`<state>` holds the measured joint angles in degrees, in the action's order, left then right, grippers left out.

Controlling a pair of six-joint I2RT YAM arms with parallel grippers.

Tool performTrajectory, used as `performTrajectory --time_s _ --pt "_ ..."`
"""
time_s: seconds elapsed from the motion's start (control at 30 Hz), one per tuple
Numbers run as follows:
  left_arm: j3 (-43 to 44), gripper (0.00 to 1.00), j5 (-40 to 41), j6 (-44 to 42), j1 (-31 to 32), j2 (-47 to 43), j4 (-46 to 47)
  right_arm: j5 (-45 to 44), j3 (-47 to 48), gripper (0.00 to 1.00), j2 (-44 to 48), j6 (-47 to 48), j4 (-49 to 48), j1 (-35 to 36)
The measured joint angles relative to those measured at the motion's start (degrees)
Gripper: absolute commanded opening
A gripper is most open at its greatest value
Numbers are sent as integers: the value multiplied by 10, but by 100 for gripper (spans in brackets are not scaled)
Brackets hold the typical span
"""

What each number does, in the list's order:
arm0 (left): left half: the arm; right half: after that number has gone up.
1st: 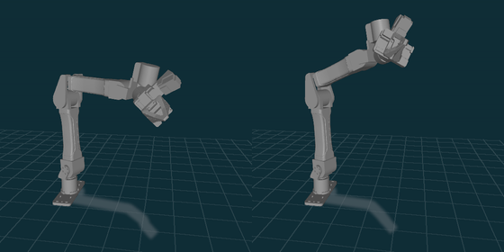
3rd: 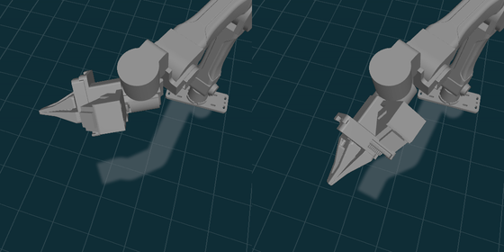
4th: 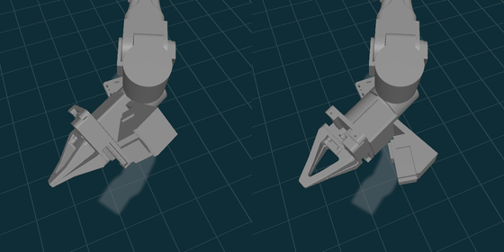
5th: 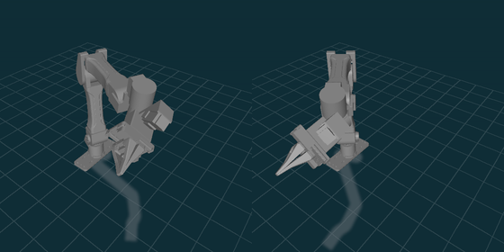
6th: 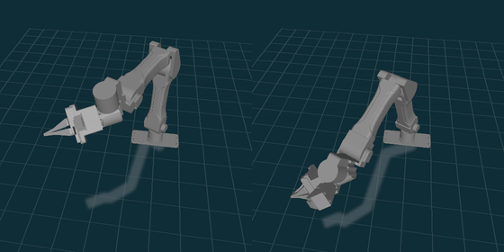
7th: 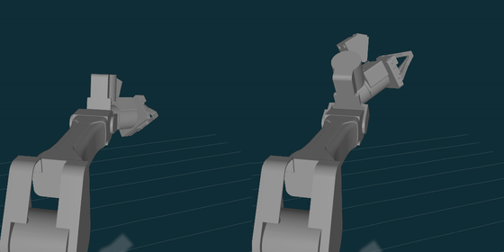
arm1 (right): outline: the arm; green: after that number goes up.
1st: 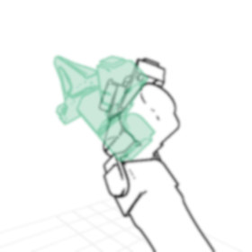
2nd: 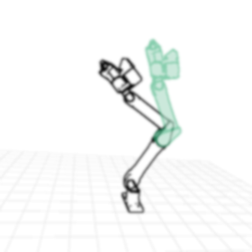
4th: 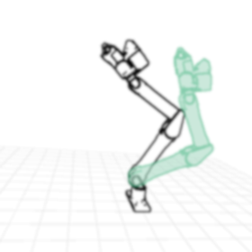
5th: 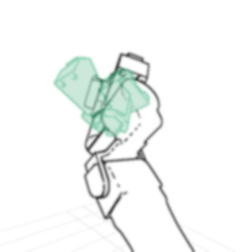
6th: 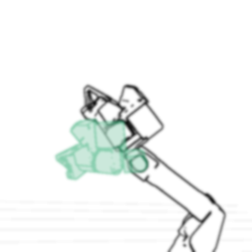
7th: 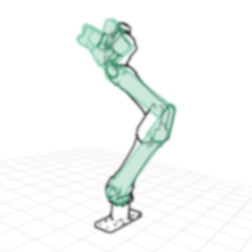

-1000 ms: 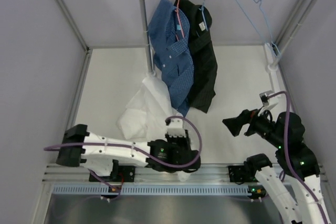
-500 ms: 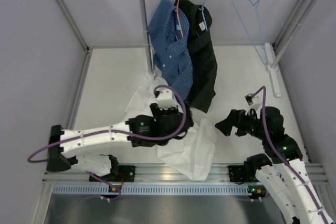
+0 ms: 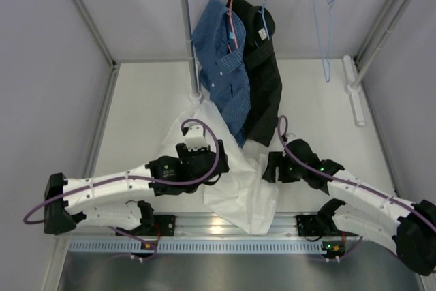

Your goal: Place the shirt on the hanger

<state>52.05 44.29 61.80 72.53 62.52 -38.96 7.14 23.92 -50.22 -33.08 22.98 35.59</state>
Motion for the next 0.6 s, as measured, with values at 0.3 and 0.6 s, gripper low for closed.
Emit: performTrajectory --time_s 0.3,0.6 --pt "-17 98 -5 -6 -2 -31 0 -132 14 0 -21 6 -58 91" --pt "-30 98 50 0 -17 -169 -31 -54 273 0 50 118 -48 106"
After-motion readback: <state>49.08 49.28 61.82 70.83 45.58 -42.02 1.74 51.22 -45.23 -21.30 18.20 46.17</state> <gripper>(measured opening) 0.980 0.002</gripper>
